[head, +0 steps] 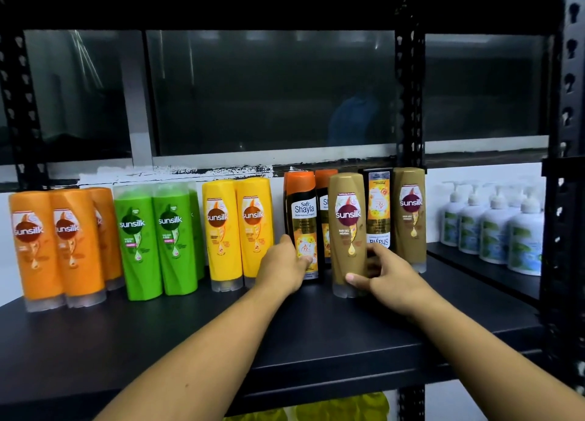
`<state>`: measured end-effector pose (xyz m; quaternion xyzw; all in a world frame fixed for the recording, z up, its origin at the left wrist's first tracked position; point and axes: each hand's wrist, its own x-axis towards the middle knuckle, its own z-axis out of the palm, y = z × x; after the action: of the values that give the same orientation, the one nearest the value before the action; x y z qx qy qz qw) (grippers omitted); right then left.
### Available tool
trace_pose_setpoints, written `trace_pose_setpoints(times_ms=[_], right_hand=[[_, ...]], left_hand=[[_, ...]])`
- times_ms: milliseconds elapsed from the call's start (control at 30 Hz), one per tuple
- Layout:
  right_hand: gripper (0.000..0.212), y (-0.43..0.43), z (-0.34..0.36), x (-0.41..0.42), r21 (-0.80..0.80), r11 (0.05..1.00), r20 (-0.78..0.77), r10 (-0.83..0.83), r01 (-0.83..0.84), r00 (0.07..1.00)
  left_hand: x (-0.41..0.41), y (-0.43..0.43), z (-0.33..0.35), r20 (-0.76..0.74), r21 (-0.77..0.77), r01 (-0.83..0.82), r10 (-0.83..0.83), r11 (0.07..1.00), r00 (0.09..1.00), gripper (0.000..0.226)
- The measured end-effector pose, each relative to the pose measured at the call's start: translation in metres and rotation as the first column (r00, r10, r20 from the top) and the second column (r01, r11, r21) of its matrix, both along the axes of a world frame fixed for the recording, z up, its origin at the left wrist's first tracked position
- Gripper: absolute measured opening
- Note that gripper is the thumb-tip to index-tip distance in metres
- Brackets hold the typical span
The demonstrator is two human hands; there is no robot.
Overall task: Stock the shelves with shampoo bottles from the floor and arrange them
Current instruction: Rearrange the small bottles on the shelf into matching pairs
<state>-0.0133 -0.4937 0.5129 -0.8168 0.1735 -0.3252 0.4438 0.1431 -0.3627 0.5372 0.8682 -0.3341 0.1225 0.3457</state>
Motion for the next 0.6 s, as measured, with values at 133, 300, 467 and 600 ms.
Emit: trace_pose_setpoints(times_ms=[133, 300, 467, 600], right_hand=[[0.044, 0.002, 0.003, -0.003, 0.036, 0.999, 0.035, 0.01, -0.011, 0.999], [0.035, -0.001, 0.002, -0.001, 0.093, 0.995, 0.045, 0.041, -0.045, 0.998], [0.041, 0.001, 0.002, -0.001, 0.084, 0.996, 0.083, 0.029, -0.036, 0.996], [0.02, -0.007, 0.001, 0.004, 0.077, 0.977, 0.17, -0.21, 0.2, 0.963]], left_hand=[[-0.004, 0.009, -0.001, -0.014, -0.03, -0.004, 0.003, 1.0, 1.0, 0.041], [-0.019, 0.023, -0.006, -0.027, -0.174, 0.191, -0.199, 0.966, 0.98, 0.03], [-0.018, 0.013, -0.017, -0.22, -0.168, 0.44, -0.468, 0.882, 0.856, 0.071], [-0.016, 0.014, -0.02, -0.15, -0.13, 0.458, -0.474, 0.879, 0.868, 0.088]])
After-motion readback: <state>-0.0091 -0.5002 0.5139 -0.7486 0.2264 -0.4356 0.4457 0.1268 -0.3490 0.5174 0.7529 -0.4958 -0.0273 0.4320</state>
